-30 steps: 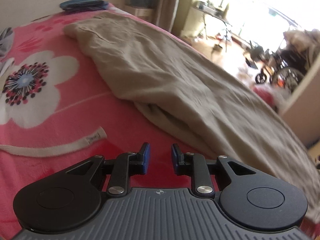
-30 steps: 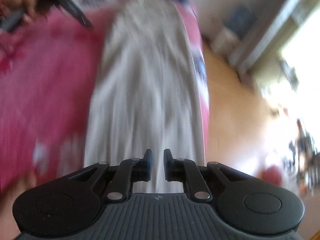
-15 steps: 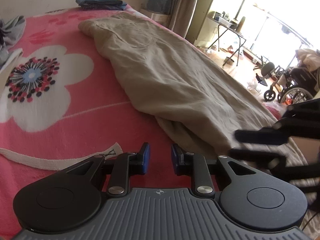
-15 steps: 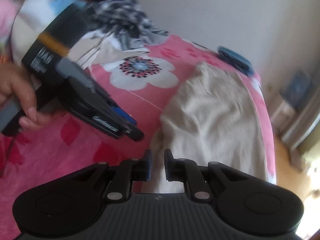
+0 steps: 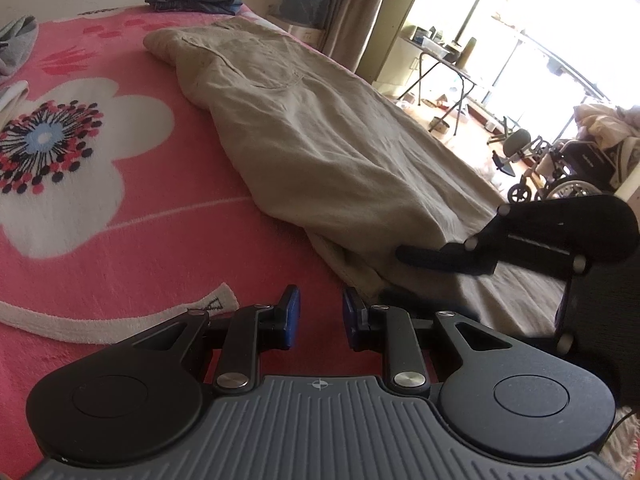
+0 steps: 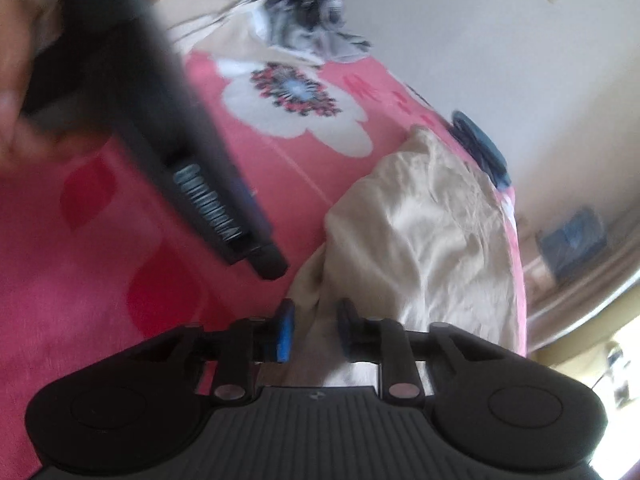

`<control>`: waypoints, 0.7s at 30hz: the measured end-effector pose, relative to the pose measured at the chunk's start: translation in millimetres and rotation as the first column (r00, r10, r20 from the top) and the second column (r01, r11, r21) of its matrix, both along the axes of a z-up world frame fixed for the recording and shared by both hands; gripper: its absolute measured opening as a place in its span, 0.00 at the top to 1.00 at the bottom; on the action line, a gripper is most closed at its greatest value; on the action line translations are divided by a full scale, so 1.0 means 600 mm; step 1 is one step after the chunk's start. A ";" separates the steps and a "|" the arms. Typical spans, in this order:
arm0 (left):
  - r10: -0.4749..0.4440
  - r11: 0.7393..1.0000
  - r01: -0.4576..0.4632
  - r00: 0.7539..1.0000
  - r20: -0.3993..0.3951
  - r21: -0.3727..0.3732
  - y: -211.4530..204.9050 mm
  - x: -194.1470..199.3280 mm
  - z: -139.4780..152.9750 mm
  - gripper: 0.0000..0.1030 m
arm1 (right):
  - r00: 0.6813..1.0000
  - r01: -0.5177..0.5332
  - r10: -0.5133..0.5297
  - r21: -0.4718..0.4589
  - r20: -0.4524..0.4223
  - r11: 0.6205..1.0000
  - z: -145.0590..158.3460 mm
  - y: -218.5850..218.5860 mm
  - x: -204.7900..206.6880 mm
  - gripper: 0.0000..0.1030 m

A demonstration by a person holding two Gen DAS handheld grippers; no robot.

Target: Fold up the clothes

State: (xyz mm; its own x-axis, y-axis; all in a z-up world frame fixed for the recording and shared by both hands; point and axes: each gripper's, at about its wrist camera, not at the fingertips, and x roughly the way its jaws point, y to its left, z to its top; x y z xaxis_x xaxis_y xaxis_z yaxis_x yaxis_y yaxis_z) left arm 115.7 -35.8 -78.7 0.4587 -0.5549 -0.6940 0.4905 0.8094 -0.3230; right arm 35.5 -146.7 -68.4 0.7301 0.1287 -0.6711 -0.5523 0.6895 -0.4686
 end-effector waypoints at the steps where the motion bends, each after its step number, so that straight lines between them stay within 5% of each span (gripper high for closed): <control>1: 0.000 1.000 0.000 1.000 -0.002 -0.004 0.001 0.000 0.000 0.77 | 0.999 0.034 -0.033 0.051 -0.019 0.998 0.009 -0.010 0.007 0.79; 4: 0.000 1.000 -0.001 1.000 -0.007 -0.013 0.004 0.000 0.001 0.75 | 0.992 0.106 -0.093 0.162 -0.084 0.981 0.027 -0.034 0.023 0.79; 21: 0.001 1.000 -0.001 1.000 -0.005 -0.006 0.003 0.001 -0.002 0.73 | 0.994 0.060 -0.052 0.073 -0.101 0.996 -0.008 -0.032 0.019 0.80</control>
State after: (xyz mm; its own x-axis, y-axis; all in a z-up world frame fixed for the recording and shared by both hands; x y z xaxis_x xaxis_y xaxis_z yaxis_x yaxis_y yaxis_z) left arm 116.5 -34.1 -80.1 0.4558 -0.5585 -0.6931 0.4882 0.8079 -0.3299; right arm 46.7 -166.1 -73.0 0.6682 0.1429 -0.7302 -0.5528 0.7522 -0.3586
